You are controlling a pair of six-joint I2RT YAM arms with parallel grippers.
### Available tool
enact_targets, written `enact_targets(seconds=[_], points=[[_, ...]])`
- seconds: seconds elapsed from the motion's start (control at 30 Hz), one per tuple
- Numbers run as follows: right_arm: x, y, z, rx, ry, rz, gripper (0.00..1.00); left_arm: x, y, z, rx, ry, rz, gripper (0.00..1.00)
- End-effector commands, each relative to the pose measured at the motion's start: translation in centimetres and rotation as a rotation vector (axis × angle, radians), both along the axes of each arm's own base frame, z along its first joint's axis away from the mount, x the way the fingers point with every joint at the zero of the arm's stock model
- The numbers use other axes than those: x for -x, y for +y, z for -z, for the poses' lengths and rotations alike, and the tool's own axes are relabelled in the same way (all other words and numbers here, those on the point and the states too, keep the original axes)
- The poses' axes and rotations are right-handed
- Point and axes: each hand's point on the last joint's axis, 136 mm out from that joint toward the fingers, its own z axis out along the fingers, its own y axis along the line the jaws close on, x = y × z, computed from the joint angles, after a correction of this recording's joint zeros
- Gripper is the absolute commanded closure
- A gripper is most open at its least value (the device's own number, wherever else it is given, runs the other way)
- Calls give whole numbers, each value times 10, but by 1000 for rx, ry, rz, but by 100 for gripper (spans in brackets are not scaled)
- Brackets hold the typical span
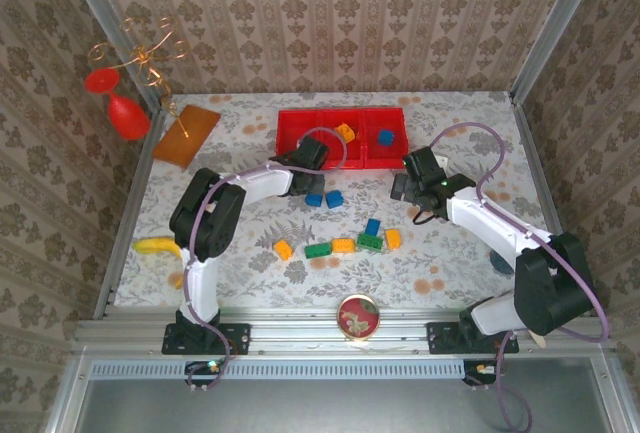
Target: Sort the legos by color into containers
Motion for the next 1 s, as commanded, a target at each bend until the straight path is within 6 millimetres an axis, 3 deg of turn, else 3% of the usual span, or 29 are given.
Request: enact_targets(seconds=[0.0, 0.3, 0.33, 0.5, 0.7, 0.97], points=[[2, 0, -1, -9, -7, 19, 0, 2, 11, -26, 12, -41, -31, 71], [2, 0, 0, -11, -8, 20, 0, 5, 25, -75, 36, -149, -52, 72], [2, 0, -7, -21, -29, 19, 0, 5, 27, -80, 35, -159, -54, 72], [2, 1, -11, -27, -40, 20, 0, -8, 32, -102, 40, -208, -60, 71], [2, 2, -13, -29, -43, 17, 0, -31, 31, -115, 43, -234, -58, 71], [3, 0, -17, -28, -52, 19, 0, -54, 27, -116, 45, -236, -58, 71]])
